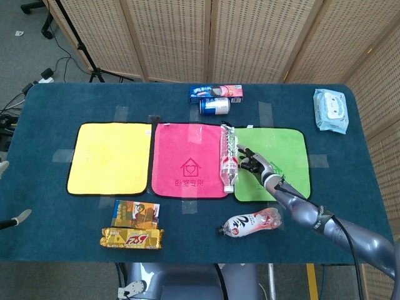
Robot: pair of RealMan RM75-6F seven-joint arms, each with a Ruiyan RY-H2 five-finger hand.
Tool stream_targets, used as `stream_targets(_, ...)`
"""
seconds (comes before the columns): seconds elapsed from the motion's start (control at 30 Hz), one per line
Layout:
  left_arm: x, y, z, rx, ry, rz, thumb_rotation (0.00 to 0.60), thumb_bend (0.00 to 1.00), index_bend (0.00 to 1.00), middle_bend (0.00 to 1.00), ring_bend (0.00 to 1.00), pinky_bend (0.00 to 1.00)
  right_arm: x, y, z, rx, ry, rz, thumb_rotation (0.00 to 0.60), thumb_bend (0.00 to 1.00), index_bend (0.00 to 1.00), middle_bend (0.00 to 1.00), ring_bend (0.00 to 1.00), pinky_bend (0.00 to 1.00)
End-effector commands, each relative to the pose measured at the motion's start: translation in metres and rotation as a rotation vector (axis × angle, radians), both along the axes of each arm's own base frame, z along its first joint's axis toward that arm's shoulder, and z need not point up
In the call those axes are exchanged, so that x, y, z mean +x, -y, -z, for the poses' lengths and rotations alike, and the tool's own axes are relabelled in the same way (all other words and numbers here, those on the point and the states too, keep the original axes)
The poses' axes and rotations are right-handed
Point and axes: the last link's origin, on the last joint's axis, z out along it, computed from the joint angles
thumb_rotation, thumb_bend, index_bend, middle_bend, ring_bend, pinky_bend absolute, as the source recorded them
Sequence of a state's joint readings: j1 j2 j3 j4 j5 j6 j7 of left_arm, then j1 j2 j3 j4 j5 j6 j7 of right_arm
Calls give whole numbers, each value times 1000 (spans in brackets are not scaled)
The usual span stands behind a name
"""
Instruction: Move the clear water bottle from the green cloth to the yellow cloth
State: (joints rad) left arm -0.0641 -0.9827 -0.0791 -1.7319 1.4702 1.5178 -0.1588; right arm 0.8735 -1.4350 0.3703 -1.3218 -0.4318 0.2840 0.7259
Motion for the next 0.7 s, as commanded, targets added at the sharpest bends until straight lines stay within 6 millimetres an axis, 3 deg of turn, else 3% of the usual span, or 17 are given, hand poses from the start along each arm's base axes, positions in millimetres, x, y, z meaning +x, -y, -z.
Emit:
stream_targets(0.03,0,0,1,-1,-2,0,600,5,0,0,0,0,11,1,6,2,20,6,600,1000,0,0,0,137)
stream_targets(0.7,0,-1,2,-9,2,-7,600,6,0,0,0,0,76,-1,29,28,63,-63,600,1000,0,0,0,145)
